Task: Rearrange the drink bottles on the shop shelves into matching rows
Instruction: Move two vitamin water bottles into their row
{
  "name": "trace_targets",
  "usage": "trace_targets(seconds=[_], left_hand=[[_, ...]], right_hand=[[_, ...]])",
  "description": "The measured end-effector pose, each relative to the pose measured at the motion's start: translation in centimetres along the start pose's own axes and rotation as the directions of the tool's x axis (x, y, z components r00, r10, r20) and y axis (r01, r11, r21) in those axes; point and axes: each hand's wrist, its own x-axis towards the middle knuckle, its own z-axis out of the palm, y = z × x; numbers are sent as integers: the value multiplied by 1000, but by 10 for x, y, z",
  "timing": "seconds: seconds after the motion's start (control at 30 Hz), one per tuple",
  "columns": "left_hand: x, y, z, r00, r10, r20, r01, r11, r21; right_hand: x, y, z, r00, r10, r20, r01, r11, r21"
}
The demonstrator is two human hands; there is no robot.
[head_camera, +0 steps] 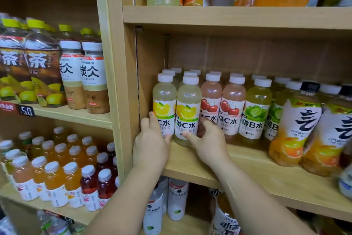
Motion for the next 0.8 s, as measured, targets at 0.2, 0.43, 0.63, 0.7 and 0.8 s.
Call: trace_targets(seconds=[0.2, 0.43, 0.63, 0.7, 0.8], left_hand=[[-11, -7, 2, 989, 101, -112, -115, 985, -128], [-13, -23, 15, 968, 190, -165, -221, 954, -202], [-10, -21, 15, 980, 164, -110, -182, 968, -176], [-11, -21, 15, 982, 166, -94, -180, 968, -172], [-10, -20, 14, 983, 162, -82, -175, 968, -181]], right_hand=[[-1, -1, -3, 999, 41, 4, -41, 998, 48], [-2, -1, -4, 999, 25, 27, -28, 994, 103], [-1, -1, -1, 1000, 4, 30, -5, 999, 48], [-1, 1, -1, 999, 0, 39, -2, 999, 48], [0, 2, 0, 999, 12, 52, -16, 998, 68]])
